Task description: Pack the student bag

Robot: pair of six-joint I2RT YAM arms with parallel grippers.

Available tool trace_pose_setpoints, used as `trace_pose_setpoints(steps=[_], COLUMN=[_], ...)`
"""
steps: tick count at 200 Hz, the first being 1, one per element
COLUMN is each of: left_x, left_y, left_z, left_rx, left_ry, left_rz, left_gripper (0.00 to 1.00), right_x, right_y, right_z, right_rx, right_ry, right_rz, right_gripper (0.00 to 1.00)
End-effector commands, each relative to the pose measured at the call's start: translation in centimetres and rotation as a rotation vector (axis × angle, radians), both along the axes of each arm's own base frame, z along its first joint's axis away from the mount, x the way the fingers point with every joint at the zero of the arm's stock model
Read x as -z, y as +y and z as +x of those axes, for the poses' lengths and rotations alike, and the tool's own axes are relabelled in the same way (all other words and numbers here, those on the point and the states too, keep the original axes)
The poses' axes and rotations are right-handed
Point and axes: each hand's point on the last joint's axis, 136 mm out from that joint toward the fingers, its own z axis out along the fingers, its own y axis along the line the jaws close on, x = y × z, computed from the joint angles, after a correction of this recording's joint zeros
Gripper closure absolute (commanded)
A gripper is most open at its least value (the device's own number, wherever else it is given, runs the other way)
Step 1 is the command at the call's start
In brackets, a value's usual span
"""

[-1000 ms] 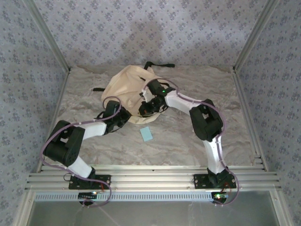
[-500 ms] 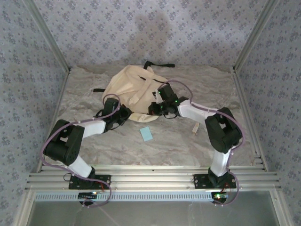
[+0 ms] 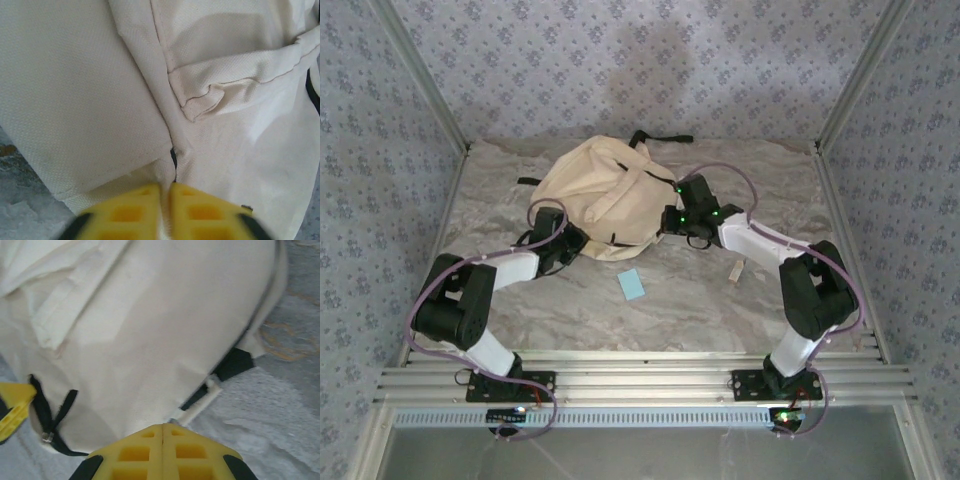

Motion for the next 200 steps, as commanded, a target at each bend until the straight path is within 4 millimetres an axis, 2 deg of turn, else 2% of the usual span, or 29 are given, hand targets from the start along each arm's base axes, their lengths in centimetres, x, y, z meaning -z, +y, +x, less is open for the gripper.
trace_pose_setpoints(steps=[1,14,26,47,83,97,145,175,200], left_x=[-1.8,-2.7,-3.5,-4.1,-2.6,-1.8,1.9,4.4,5.3], left_y=[0.2,0.3,0.0,-0.5,-1.5,-2.0,-3.5,-3.7,-3.6], left_z=[0.5,0.3,-0.1,-0.7,-0.9,-0.6,0.0,-1.1,-2.0], left_rx=[0.056,0.070,0.075,0.034,-0.059,-0.078,-0.085,-0.077,-0.068], left_ry=[-0.024,-0.025,-0.026,-0.010,0.018,0.031,0.086,0.136,0.147], left_rz=[0.074,0.084,0.060,-0.044,-0.160,-0.180,-0.194,-0.187,-0.174], left_gripper=[0.45,0.32,0.29,0.28,0.34,0.41,0.68,1.00,1.00], right_x=[-1.2,-0.1,1.0,1.8,1.7,2.3,6.7,8.4,9.1], right_y=[2.6,3.6,4.6,7.3,11.0,11.7,11.9,12.3,13.0], right_z=[-0.3,-0.6,-0.7,-0.9,-1.1,-1.0,-1.3,-1.1,-1.0], right_rx=[-0.103,-0.153,-0.186,-0.234,-0.229,-0.206,-0.110,-0.092,-0.104], right_ry=[0.013,0.037,0.064,0.097,0.143,0.167,0.296,0.342,0.359], right_rz=[0.030,0.008,-0.002,0.042,0.059,0.071,0.097,0.122,0.126], right_gripper=[0.85,0.83,0.82,0.74,0.70,0.69,0.68,0.65,0.64])
